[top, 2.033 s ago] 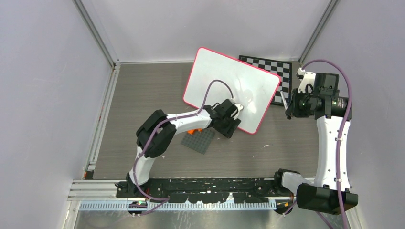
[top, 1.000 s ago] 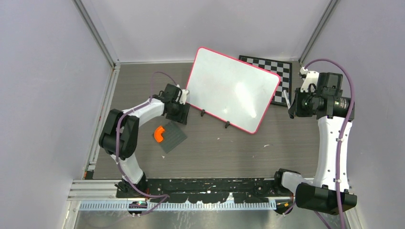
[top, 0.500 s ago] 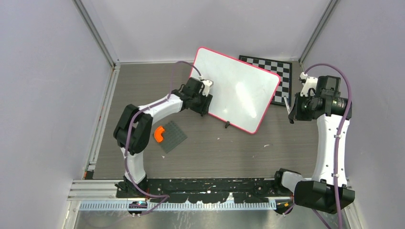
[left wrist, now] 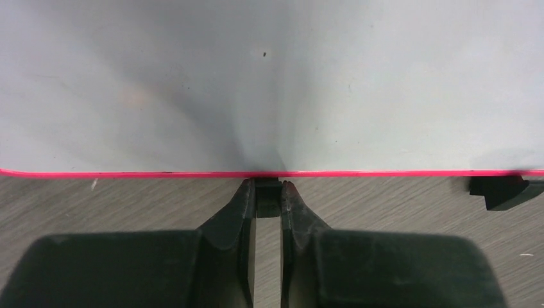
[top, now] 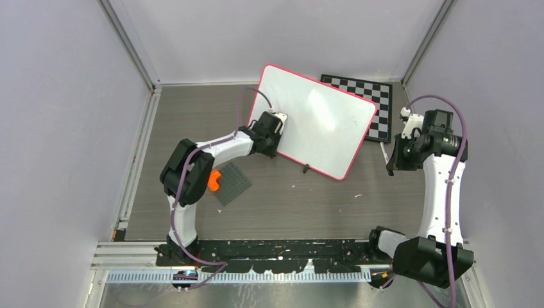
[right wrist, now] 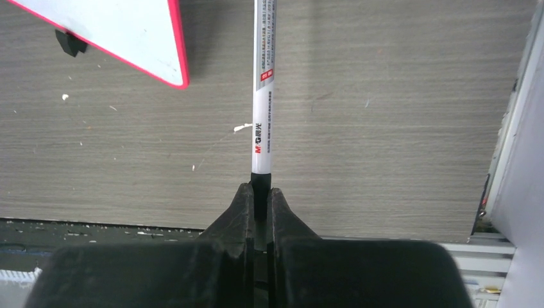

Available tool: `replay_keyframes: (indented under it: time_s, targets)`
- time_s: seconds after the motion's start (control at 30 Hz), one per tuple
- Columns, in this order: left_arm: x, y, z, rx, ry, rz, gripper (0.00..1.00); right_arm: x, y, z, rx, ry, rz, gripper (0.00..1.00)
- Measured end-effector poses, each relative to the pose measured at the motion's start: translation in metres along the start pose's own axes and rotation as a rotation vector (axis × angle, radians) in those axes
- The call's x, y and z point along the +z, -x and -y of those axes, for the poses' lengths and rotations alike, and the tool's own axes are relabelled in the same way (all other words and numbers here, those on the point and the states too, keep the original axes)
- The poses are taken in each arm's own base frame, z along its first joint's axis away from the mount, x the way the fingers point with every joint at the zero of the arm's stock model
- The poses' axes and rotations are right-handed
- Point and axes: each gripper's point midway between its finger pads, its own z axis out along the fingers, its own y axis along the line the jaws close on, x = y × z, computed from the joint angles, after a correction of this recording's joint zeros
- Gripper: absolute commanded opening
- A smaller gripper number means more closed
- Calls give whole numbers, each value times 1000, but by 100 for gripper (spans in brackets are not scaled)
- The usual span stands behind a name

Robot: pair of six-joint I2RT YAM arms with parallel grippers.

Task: Write a sentence on the whiteboard
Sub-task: Move the whiteboard to the center of the board.

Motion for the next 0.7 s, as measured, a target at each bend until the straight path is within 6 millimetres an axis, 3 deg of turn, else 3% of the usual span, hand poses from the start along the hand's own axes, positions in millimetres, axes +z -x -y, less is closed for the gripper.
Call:
replay_keyframes:
  time_s: [0.2, 0.33, 0.47, 0.7]
  targets:
    - [-11, -13, 6, -92, 19, 3, 0, 18, -26, 5, 23, 7, -85, 0]
    - [-20, -23, 3, -168, 67, 4, 0, 24, -29, 6, 25, 16, -115, 0]
    - [-29, -35, 0, -237, 130, -1, 0, 43, -34, 9, 39, 47, -208, 0]
    - [-34, -45, 10, -275, 200, 6, 0, 71, -40, 11, 67, 93, -305, 0]
